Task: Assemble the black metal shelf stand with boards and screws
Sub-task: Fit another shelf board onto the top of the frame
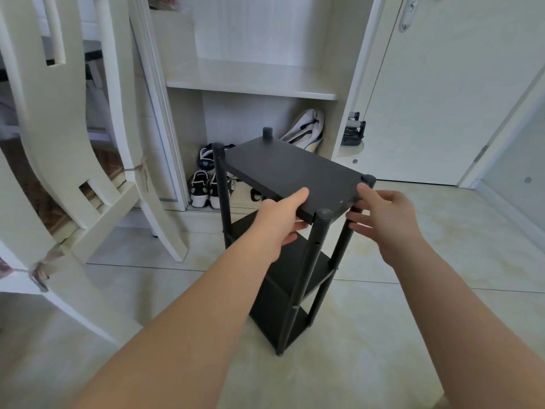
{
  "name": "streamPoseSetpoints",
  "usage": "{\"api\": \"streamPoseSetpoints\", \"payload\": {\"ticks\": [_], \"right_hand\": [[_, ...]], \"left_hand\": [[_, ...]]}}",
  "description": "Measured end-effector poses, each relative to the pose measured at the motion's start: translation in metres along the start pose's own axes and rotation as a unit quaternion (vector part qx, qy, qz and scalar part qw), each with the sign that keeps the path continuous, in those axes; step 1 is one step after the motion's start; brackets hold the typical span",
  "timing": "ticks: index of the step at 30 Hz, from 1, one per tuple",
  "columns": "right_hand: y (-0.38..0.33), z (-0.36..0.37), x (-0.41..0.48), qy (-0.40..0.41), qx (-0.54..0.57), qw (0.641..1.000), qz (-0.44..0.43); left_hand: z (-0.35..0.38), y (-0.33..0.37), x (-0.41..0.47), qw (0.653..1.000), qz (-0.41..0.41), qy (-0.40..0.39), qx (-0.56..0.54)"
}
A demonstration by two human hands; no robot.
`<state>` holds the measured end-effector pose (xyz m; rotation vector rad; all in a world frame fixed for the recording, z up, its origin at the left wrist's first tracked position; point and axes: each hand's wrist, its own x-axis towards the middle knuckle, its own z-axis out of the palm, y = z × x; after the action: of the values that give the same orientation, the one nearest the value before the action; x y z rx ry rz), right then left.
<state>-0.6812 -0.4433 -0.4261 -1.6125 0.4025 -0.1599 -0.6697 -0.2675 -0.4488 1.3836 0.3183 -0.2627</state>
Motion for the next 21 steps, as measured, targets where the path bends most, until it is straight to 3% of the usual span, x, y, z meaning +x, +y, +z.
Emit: {"api": "streamPoseSetpoints", "payload": {"ticks": [2,5,7,10,13,15,18,19,21], "right_hand": [[0.001,0.007,-0.001,-0.048,0.079,0.994,0.058],[0.001,0.014,-0.004,-0.044,0.124,0.988,0.085],[0.003,0.018,-0.011,-0.048,0.114,0.989,0.087],[0.005,0.023,-0.031,-0.122,0.093,0.984,0.092],[-0.003,0.020,-0.045,-0.188,-0.032,0.980,0.057],[-0.016,0.011,-0.040,-0.122,-0.081,0.989,-0.037],[-0.031,0.002,-0.022,0.038,-0.070,0.982,-0.174],[-0.031,0.002,-0.016,0.053,-0.076,0.980,-0.178],[-0.022,0.010,-0.007,-0.002,-0.083,0.990,-0.114]], "left_hand": [[0.000,0.000,-0.002,1.000,-0.004,-0.014,0.020],[-0.011,0.006,-0.001,0.999,-0.001,-0.030,0.035],[-0.021,0.009,0.001,0.999,0.006,-0.028,0.035],[-0.038,0.016,0.002,1.000,0.018,0.008,-0.013],[-0.051,0.022,0.001,0.997,0.029,0.064,-0.042],[-0.056,0.023,-0.001,0.995,0.028,0.084,-0.034],[-0.060,0.023,-0.006,0.998,0.019,0.060,-0.001],[-0.062,0.023,-0.008,0.999,0.016,0.049,0.008],[-0.064,0.022,-0.011,0.999,0.011,0.034,0.022]]}}
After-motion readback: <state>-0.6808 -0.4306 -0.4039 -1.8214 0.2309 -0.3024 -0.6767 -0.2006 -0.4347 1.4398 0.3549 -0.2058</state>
